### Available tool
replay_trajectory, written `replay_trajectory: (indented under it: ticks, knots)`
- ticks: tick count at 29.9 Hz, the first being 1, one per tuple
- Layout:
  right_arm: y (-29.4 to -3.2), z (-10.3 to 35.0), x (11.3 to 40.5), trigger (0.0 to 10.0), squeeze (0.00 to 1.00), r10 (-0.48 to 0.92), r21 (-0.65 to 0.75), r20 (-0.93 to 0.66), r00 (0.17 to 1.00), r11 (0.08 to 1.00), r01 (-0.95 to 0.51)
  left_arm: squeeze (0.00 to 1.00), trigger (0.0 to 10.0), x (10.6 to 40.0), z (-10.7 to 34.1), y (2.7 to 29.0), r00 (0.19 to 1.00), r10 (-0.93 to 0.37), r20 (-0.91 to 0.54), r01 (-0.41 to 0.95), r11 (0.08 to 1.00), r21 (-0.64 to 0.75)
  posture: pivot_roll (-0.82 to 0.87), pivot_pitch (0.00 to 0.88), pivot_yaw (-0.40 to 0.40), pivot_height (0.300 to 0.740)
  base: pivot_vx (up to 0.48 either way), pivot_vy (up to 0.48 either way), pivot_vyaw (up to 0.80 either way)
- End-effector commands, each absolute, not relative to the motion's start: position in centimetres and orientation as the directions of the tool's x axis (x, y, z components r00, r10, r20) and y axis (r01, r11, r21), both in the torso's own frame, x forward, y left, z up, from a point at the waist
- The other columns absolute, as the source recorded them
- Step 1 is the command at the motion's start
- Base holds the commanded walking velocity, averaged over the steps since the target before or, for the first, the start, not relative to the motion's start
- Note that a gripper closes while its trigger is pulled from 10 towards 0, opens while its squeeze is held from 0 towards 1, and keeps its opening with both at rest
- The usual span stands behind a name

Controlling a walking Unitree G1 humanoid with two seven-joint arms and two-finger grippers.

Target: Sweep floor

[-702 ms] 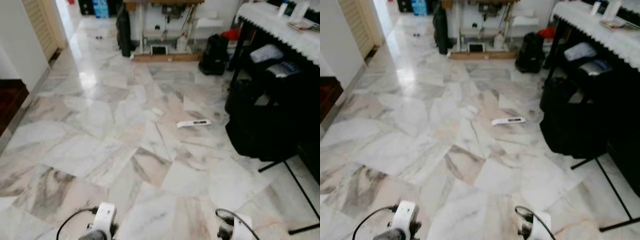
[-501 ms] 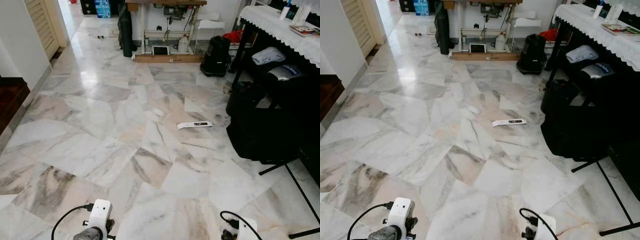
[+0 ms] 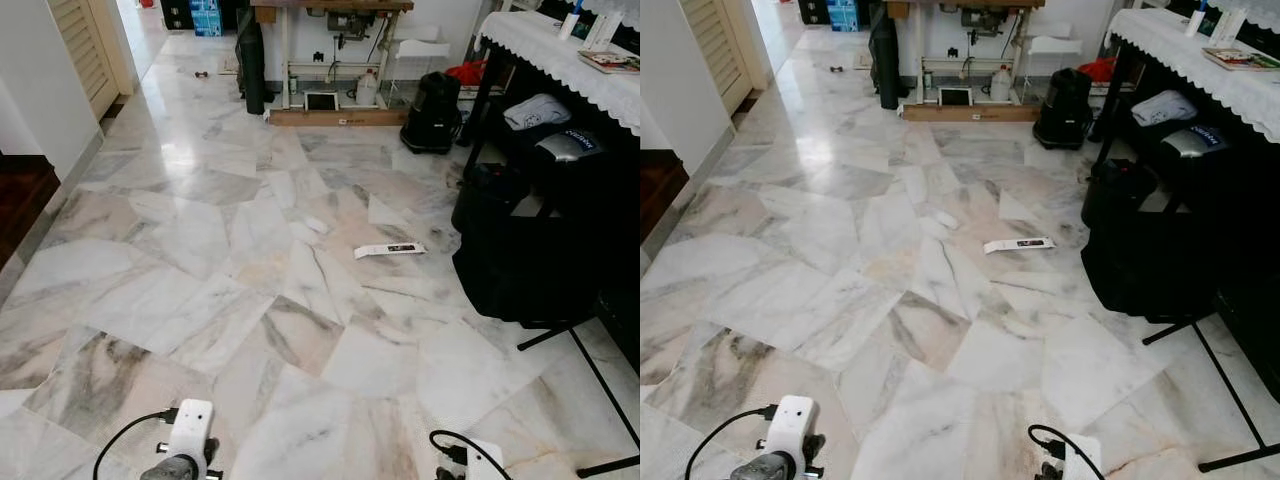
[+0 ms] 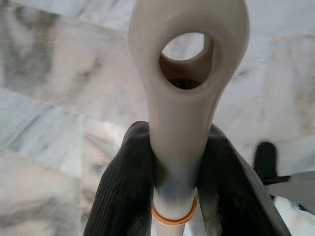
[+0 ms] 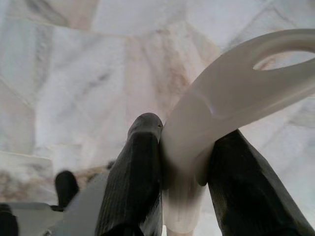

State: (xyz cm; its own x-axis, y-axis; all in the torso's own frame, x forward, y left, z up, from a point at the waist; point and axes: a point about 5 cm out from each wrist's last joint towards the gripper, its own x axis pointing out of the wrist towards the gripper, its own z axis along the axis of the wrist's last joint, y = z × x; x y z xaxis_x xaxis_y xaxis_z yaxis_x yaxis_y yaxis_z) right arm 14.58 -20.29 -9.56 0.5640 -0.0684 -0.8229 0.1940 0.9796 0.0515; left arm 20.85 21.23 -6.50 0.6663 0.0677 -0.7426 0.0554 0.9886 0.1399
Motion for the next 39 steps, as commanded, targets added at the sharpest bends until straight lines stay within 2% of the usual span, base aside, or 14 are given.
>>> replay_trajectory:
  ticks: [1,5,8,9,12,16,20,21,22,23,27,30,34,39]
  knots:
    - [-21.8,-9.5,13.9,10.0,0.0,-0.128,-0.034,-0.833,0.538,0.983,0.181,0.0,10.0,20.6,-6.4,22.2,0.671,0.111,-0.733,0.041,0.982,0.186,0.03,0.001,-0.049,0.74,0.0,0.0,0.0]
    - [-22.6,-9.3,14.1,10.0,0.0,-0.152,-0.061,-0.824,0.545,0.982,0.18,0.0,10.0,21.3,-5.9,22.5,0.691,0.124,-0.712,-0.009,0.986,0.164,0.03,0.002,-0.051,0.74,0.0,0.0,0.0]
    - [-25.1,-7.8,15.9,10.0,0.0,-0.261,-0.13,-0.741,0.619,0.96,0.249,0.0,10.0,24.6,-3.4,23.0,0.791,0.14,-0.595,-0.077,0.989,0.13,0.03,0.0,-0.052,0.74,0.0,0.0,0.0]
    - [-25.1,-7.8,15.9,10.0,0.0,-0.261,-0.13,-0.741,0.619,0.96,0.249,0.0,10.0,24.6,-3.4,23.0,0.791,0.14,-0.595,-0.077,0.989,0.13,0.03,0.0,-0.052,0.74,0.0,0.0,0.0]
    - [-28.0,-5.6,17.7,10.0,0.0,-0.395,-0.196,-0.621,0.677,0.915,0.353,0.0,10.0,27.2,-1.0,23.4,0.852,0.145,-0.502,-0.127,0.989,0.072,0.03,0.0,-0.048,0.74,0.0,0.0,0.0]
    - [-30.3,-2.8,20.1,10.0,0.0,-0.479,-0.235,-0.472,0.74,0.878,0.417,0.0,10.0,30.0,2.0,23.6,0.911,0.153,-0.382,-0.154,0.988,0.029,0.03,0.0,-0.049,0.74,0.0,0.0,0.0]
    - [-30.5,-2.4,20.4,10.0,0.0,-0.487,-0.236,-0.452,0.748,0.873,0.426,0.0,10.0,30.4,2.5,23.6,0.92,0.152,-0.362,-0.154,0.988,0.025,0.03,0.0,-0.049,0.74,0.0,0.0,0.0]
    - [-31.1,-1.1,21.6,10.0,0.0,-0.505,-0.248,-0.384,0.773,0.863,0.44,0.0,10.0,31.4,3.7,23.5,0.937,0.149,-0.315,-0.151,0.988,0.018,0.03,0.001,-0.05,0.74,0.0,0.0,0.0]
    - [-31.1,-1.1,21.6,10.0,0.0,-0.505,-0.248,-0.384,0.773,0.863,0.44,0.0,10.0,31.4,3.7,23.5,0.937,0.149,-0.315,-0.151,0.988,0.018,0.03,0.001,-0.05,0.74,0.0,0.0,0.0]
    - [-31.7,1.9,24.1,10.0,0.0,-0.516,-0.246,-0.227,0.826,0.851,0.464,0.0,10.0,33.1,6.0,23.0,0.967,0.135,-0.218,-0.134,0.991,0.018,0.03,0.007,-0.051,0.74,0.0,0.0,0.0]
    - [-31.2,5.2,26.7,10.0,0.0,-0.49,-0.204,-0.056,0.87,0.859,0.47,0.0,10.0,34.5,8.1,21.9,0.988,0.098,-0.122,-0.098,0.995,0.004,0.03,0.015,-0.049,0.74,0.0,0.0,0.0]
    - [-31.0,5.6,27.1,10.0,0.0,-0.486,-0.196,-0.037,0.873,0.86,0.471,0.0,10.0,34.6,8.4,21.7,0.99,0.09,-0.109,-0.09,0.996,0.001,0.03,0.015,-0.049,0.74,0.0,0.0,0.0]
    - [-29.6,8.2,29.0,10.0,0.0,-0.435,-0.148,0.091,0.896,0.884,0.444,0.0,10.0,35.5,10.3,20.7,0.998,0.053,-0.015,-0.053,0.999,-0.007,0.03,0.027,-0.051,0.74,0.0,0.0,0.0]
    - [-28.3,9.5,30.1,10.0,0.0,-0.385,-0.109,0.151,0.91,0.909,0.403,0.0,10.0,36.0,11.9,20.1,0.998,0.019,0.06,-0.02,1.0,0.024,0.03,0.028,-0.052,0.74,0.0,0.0,0.0]
